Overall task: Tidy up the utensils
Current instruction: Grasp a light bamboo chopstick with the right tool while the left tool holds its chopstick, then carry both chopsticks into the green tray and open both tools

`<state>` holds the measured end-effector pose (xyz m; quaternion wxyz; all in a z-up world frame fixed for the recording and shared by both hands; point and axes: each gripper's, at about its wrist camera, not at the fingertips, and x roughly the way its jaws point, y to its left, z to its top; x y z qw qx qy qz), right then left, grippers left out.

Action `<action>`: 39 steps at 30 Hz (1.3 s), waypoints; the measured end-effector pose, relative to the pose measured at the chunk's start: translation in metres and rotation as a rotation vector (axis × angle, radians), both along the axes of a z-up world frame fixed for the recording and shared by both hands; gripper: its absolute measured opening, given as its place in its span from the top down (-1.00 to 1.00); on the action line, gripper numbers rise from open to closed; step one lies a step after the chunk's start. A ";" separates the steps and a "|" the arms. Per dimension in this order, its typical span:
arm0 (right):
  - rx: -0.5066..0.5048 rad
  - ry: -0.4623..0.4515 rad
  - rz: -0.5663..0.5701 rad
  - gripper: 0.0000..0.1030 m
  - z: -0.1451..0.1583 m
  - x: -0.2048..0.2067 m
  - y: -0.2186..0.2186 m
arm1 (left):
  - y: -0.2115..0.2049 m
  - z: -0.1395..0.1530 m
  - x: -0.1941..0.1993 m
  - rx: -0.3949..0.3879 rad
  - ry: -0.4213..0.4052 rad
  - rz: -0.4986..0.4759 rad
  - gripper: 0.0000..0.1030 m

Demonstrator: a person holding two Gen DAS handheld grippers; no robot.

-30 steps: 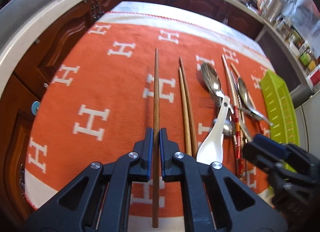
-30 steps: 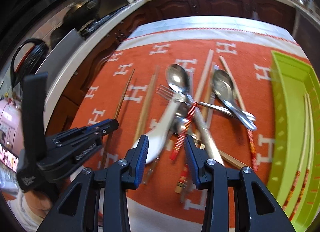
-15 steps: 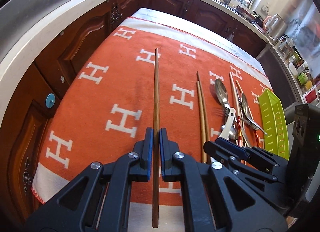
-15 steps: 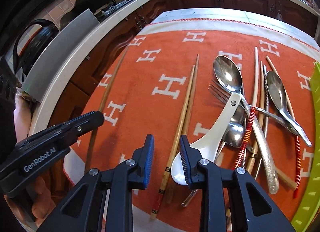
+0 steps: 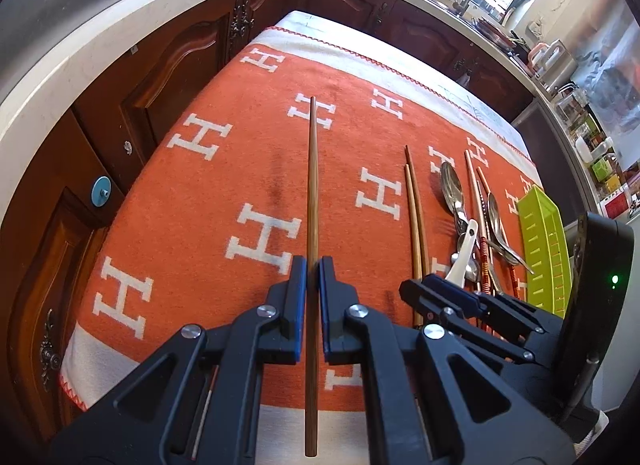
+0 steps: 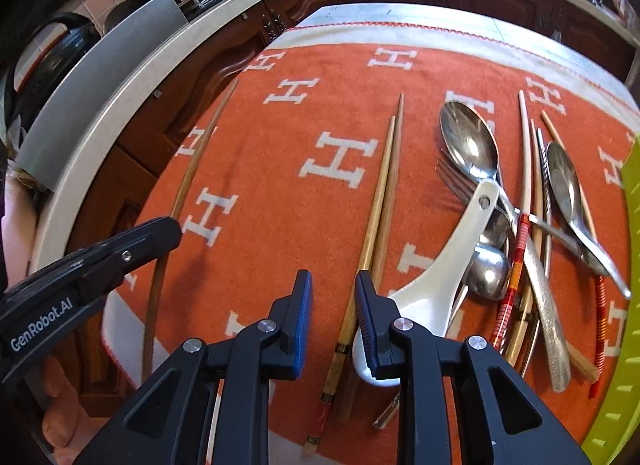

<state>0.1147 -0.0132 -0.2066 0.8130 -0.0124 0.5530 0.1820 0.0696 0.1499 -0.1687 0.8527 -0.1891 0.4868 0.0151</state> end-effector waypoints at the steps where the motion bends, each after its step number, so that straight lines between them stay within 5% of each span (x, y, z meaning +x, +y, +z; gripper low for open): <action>1: -0.009 -0.007 -0.002 0.54 0.000 0.001 0.001 | 0.001 -0.001 0.000 -0.004 0.003 0.002 0.92; 9: -0.101 -0.007 -0.018 0.56 -0.009 0.010 0.012 | 0.004 -0.004 0.000 -0.011 0.011 0.014 0.92; 14: -0.163 -0.065 -0.007 0.81 -0.011 0.004 0.021 | -0.001 -0.003 0.000 -0.010 0.015 0.003 0.92; 23: 0.045 -0.010 -0.037 0.88 0.011 -0.001 -0.004 | -0.023 0.028 -0.004 0.018 -0.030 -0.061 0.92; 30: 0.201 -0.035 -0.125 0.89 0.064 -0.010 -0.063 | -0.072 0.066 0.008 -0.033 -0.063 -0.176 0.92; 39: 0.208 -0.146 -0.338 0.89 0.120 -0.045 -0.193 | -0.197 0.097 0.030 -0.080 -0.073 -0.432 0.92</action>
